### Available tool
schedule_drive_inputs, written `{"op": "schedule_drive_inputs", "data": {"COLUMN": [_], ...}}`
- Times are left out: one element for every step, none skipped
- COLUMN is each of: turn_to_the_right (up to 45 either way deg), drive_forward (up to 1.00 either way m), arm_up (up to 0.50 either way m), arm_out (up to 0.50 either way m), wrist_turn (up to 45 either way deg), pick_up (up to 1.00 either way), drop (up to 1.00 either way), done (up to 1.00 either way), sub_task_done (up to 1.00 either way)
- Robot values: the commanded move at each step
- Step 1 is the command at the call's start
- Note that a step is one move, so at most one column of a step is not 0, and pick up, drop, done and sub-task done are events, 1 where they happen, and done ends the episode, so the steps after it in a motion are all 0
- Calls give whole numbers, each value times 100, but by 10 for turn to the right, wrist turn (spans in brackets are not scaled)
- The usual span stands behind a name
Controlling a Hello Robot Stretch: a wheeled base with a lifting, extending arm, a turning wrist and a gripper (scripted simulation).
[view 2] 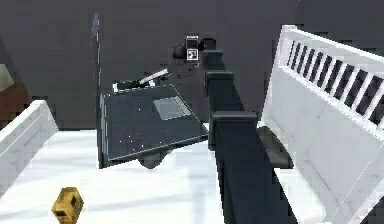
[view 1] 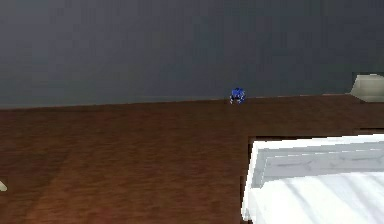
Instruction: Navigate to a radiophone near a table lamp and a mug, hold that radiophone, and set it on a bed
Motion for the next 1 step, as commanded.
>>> {"op": "schedule_drive_inputs", "data": {"turn_to_the_right": [0], "drive_forward": [0], "arm_up": [0], "arm_out": [0], "wrist_turn": [180], "pick_up": [0], "drop": [0], "done": [0], "sub_task_done": [0]}}
